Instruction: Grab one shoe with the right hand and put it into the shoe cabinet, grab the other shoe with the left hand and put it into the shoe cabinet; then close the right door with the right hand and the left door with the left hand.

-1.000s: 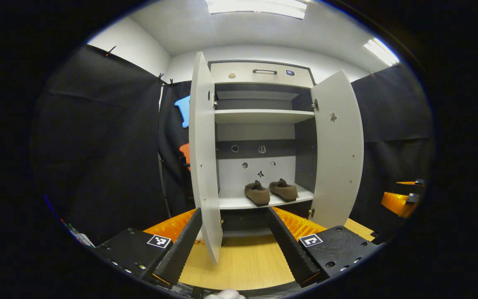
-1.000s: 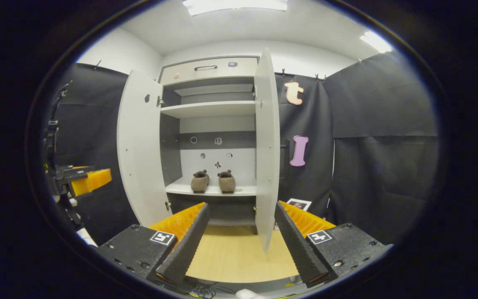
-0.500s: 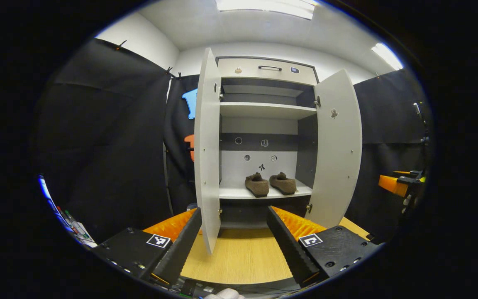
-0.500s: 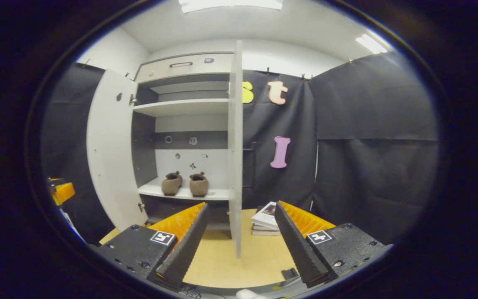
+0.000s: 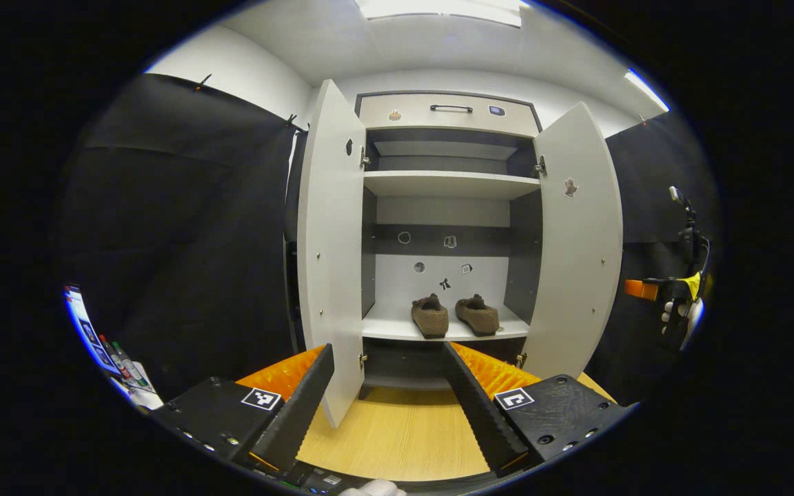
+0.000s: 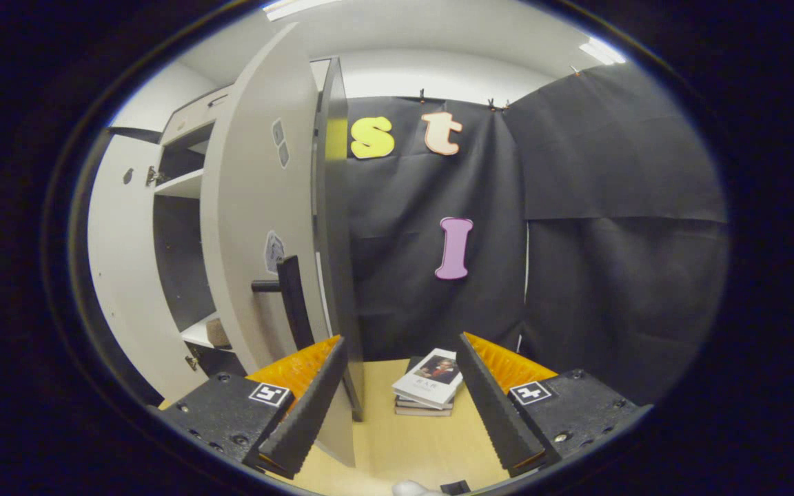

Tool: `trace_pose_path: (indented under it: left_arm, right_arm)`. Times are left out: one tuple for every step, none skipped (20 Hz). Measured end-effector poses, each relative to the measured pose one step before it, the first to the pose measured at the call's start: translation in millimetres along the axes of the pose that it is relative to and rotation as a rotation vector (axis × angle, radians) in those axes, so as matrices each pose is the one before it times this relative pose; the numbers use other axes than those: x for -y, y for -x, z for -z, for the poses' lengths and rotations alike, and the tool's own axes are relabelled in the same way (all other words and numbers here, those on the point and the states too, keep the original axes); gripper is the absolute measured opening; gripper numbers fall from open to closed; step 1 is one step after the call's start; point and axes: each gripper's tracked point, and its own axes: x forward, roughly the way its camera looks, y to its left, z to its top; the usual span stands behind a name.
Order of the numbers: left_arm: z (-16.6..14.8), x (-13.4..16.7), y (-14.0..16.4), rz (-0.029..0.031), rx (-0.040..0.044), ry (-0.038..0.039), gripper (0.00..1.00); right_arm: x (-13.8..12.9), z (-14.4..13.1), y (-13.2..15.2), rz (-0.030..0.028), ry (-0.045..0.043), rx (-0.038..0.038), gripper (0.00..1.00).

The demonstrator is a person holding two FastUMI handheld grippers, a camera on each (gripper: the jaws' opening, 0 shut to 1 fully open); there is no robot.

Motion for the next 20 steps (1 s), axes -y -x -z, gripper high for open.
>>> trace_pose_path:
  left_arm:
    - [-1.35, 2.05, -0.37, -0.01644, -0.00031, -0.00005, 0.96]
    - [-0.68, 1.75, -0.38, -0.01542, 0.00475, -0.00239, 0.96]
    - [-0.41, 1.58, 0.52, -0.01764, 0.00586, -0.00469, 0.96]
    - [-0.44, 0.56, -0.24, -0.01543, 0.00421, -0.00342, 0.96]
    - [0.11, 0.58, 1.13, -0.01463, 0.00542, 0.00059, 0.96]
    - [1.77, 0.09, -0.64, -0.01136, -0.00028, 0.00592, 0.96]
    - [3.13, 1.27, -0.62, -0.00597, -0.003, 0.00904, 0.96]
    - [2.85, 0.46, -0.86, -0.00237, -0.00565, 0.00762, 0.96]
    - [2.39, -0.12, -0.09, 0.00076, -0.00576, 0.00432, 0.96]
    - [0.07, -1.6, -1.18, 0.00063, -0.00277, -0.00058, 0.96]
    - [0.38, -4.44, -2.83, 0.00084, -0.00222, -0.00266, 0.96]
    - [0.6, -4.66, -1.91, 0.00169, 0.0007, -0.00174, 0.96]
    - [-1.0, -4.95, -0.87, 0.00503, 0.00025, -0.00205, 0.96]
    - [0.13, -7.36, -0.97, 0.00229, -0.00449, -0.00081, 0.96]
    - [1.73, -6.57, -1.39, 0.00411, -0.00916, 0.00082, 0.96]
    - [-1.01, -8.07, -0.37, 0.00449, 0.00073, -0.00024, 0.96]
    - [0.5, -9.4, -1.78, -0.00062, -0.00712, -0.00386, 0.96]
    - [0.55, -9.1, -1.08, 0.00002, -0.00564, -0.00414, 0.96]
    - [-2.19, -9.56, -2.09, 0.0027, 0.00206, -0.00472, 0.96]
    - [-0.69, -9.68, -2.99, 0.00208, -0.00192, -0.00532, 0.96]
  right_arm:
    - [-3.47, -0.9, -8.64, -0.0281, 0.00347, -0.00293, 0.99]
    - [-5.96, -0.38, -4.8, -0.03234, 0.00469, -0.00667, 0.99]
    - [-4.84, -1.13, -3.65, -0.02185, 0.011, -0.00378, 1.0]
    - [-3.1, -3.1, -0.63, -0.02501, 0.01837, -0.00006, 1.0]
    - [-3.19, 0.68, -1.22, -0.01388, 0.01498, -0.00436, 1.0]
    - [-3.24, -0.53, -0.46, -0.01402, 0.00452, -0.00006, 0.9]
    - [-5.57, -0.04, -0.15, -0.01449, 0.00849, -0.00301, 0.89]
    - [-5.52, -0.75, 0.43, -0.01248, 0.0079, 0.00066, 0.94]
    - [-5.76, 1.09, 0.44, -0.00828, 0.00413, -0.00378, 0.95]
    - [-9.77, -0.56, -0.18, -0.01296, 0.00345, 0.00067, 0.94]
    - [-14.03, 1.41, -1.41, -0.01918, 0.00267, -0.00297, 0.94]
    - [-17.39, 0.55, -1.52, -0.02583, -0.00151, -0.00473, 0.94]
    - [-16.72, 1.71, -3.23, -0.0162, 0.00041, -0.00221, 0.94]
    - [-14.53, -0.51, -4.02, -0.0016, 0.00281, -0.00087, 0.94]
    - [-12.89, -1.52, -3.06, 0.00053, 0.0035, 0.00092, 0.94]
    - [-15.36, -0.61, -5.55, -0.00805, -0.0011, 0.00222, 0.94]
    - [-18.15, -1.72, -2.0, -0.03173, -0.01672, 0.00218, 0.94]
    - [-22.93, -2.98, -0.07, -0.04836, -0.02695, 0.01102, 0.94]
    - [-17.95, -2.29, 2.11, -0.01371, -0.00285, 0.0115, 0.95]
    - [-9.11, -1.45, 0.34, 0.0087, 0.01677, 0.00671, 0.99]
